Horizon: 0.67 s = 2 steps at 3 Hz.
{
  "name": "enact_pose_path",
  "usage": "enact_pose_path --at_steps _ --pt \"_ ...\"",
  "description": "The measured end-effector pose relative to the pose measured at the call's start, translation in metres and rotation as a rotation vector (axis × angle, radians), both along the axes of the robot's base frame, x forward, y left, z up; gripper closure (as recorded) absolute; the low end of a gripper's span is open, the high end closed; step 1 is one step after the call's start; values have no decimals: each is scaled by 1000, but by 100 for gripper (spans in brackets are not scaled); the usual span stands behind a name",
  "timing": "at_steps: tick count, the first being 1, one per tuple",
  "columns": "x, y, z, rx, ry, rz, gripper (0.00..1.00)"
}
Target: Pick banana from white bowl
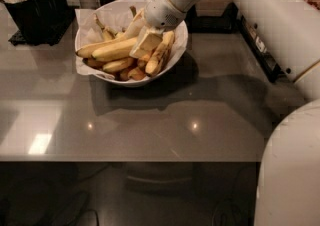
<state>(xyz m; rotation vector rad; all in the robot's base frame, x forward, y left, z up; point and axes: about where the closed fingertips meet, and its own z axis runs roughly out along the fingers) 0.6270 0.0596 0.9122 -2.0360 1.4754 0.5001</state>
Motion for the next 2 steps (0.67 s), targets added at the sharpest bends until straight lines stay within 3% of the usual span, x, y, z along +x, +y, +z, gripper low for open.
enact_pose_path --at_steps 2 --pt "3 -4 -6 -26 17 -16 40"
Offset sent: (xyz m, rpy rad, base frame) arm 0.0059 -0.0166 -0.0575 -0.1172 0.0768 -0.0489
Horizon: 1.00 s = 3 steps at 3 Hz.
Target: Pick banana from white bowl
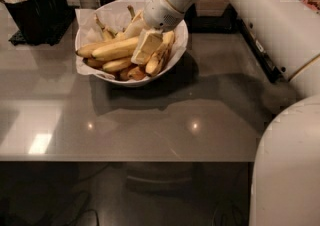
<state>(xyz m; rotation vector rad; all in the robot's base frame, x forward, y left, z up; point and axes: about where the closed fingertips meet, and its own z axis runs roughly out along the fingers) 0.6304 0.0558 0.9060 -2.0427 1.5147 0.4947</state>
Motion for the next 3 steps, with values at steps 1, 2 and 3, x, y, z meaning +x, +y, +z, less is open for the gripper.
enact_pose_path --at_steps 1,2,3 --pt "2 -1 -2 -13 0 -8 58" --pt "2 -1 0 -13 0 -8 82" --pt "2 -3 1 -14 -10 -20 100"
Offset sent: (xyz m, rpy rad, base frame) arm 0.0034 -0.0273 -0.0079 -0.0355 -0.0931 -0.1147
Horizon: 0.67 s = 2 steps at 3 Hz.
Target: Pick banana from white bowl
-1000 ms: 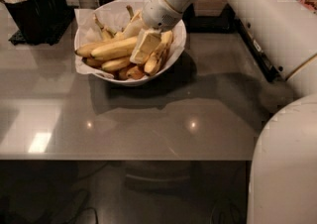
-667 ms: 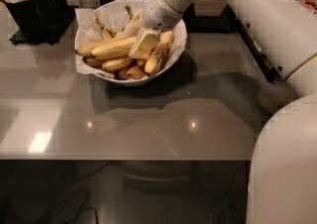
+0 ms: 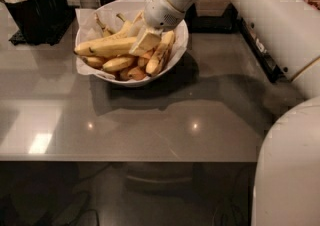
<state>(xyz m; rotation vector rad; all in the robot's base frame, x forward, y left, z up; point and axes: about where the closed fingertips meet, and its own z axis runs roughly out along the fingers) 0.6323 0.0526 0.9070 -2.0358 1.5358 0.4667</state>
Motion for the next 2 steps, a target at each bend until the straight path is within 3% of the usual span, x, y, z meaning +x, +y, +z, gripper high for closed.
enact_pose_path --at_steps 1,2 --pt "-3 -10 10 66 -43 -36 100" --pt "-26 -26 45 217 -145 -64 100"
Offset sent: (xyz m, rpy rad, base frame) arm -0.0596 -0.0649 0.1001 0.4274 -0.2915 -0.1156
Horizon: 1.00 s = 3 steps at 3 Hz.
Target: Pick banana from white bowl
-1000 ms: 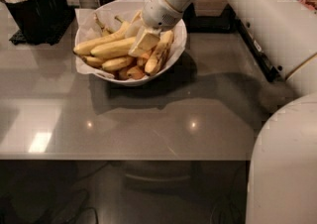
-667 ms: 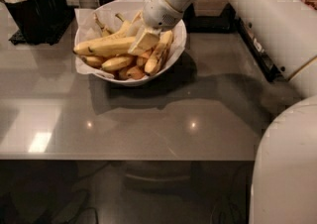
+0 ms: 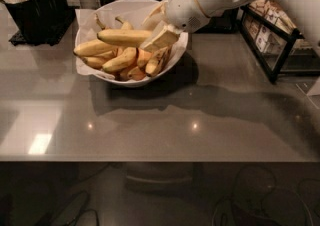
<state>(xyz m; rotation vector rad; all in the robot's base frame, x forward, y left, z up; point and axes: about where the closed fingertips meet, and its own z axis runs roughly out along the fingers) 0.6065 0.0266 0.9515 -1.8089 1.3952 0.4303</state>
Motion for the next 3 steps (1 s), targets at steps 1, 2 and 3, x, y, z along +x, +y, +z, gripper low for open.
enact_pose_path --at_steps 1,2,3 --pt "-37 -18 35 81 -102 -80 100" --pt "-89 -18 58 160 -160 -133 100" --pt "-134 -33 67 228 -146 -199 100"
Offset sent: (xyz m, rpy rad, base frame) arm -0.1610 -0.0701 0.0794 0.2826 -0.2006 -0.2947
